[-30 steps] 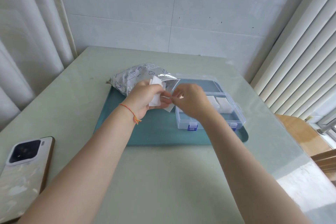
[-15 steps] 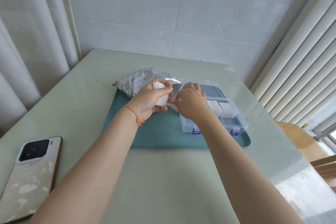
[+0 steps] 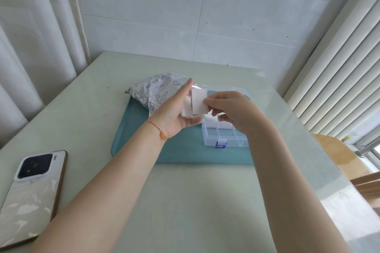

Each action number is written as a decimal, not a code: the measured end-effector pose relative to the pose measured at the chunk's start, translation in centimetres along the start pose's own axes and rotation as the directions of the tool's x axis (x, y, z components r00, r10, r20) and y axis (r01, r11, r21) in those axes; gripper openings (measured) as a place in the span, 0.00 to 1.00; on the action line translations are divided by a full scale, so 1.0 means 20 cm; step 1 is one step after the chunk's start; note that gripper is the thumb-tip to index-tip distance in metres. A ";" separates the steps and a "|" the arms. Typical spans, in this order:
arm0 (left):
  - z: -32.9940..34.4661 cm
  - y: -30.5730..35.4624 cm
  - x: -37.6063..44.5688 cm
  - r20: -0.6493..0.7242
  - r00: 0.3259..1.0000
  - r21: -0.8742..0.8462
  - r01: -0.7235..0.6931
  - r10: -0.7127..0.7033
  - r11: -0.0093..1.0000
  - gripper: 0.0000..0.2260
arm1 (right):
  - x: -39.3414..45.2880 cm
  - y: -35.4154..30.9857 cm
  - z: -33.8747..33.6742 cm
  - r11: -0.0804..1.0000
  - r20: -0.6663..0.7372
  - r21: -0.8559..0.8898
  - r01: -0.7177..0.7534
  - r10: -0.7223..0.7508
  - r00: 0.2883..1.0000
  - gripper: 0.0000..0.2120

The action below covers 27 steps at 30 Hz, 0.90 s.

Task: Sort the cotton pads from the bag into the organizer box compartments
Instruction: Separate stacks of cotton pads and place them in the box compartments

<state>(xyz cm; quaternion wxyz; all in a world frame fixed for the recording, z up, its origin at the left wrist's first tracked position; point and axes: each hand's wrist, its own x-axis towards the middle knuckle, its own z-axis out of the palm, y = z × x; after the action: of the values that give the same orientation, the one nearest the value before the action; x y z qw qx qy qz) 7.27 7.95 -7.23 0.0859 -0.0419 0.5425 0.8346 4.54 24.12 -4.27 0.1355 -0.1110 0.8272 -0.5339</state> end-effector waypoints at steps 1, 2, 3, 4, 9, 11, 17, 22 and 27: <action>0.00 0.00 0.00 0.019 0.999 -0.055 0.027 -0.026 0.998 0.20 | 0.00 0.00 0.02 1.000 -0.002 -0.009 0.001 -0.001 1.000 0.05; 0.00 0.00 0.00 0.030 0.999 -0.088 0.041 -0.039 0.995 0.21 | 0.01 0.00 0.04 1.000 -0.026 -0.020 0.003 -0.004 1.000 0.06; 0.00 0.00 0.00 0.028 0.999 -0.097 0.046 -0.044 0.994 0.20 | 0.01 0.00 0.05 1.000 -0.055 -0.026 0.006 -0.008 0.998 0.06; 0.00 0.00 0.00 0.019 0.999 -0.094 0.047 -0.045 0.994 0.18 | 0.01 -0.01 0.06 1.000 -0.077 -0.026 0.014 -0.016 0.997 0.07; 0.02 -0.02 0.00 0.003 0.999 -0.088 0.032 -0.032 0.996 0.05 | 0.01 -0.01 0.11 0.990 -0.068 -0.127 0.055 -0.064 0.996 0.07; 0.01 -0.03 0.01 -0.013 0.999 -0.118 0.043 -0.045 0.992 0.07 | 0.01 -0.01 0.12 0.953 -0.100 -0.292 0.084 -0.117 0.988 0.07; 0.00 -0.03 0.00 0.043 0.998 -0.120 0.060 -0.055 0.991 0.09 | -0.04 -0.01 0.08 0.802 0.105 -0.513 0.306 -0.295 0.950 0.34; 0.03 -0.03 -0.02 0.101 0.995 0.012 0.013 -0.014 1.000 0.10 | -0.02 0.02 0.16 0.696 0.120 -0.625 0.352 -0.361 0.925 0.34; 0.02 -0.04 -0.01 0.102 0.993 -0.039 0.063 -0.059 0.997 0.10 | -0.01 0.03 0.17 0.687 0.121 -0.617 0.384 -0.399 0.909 0.31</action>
<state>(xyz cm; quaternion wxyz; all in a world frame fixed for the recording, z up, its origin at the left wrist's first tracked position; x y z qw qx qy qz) 7.72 8.66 -7.65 0.1376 -0.0181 0.5183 0.8439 5.92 21.58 -6.05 -0.0357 -0.3175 0.9154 -0.2448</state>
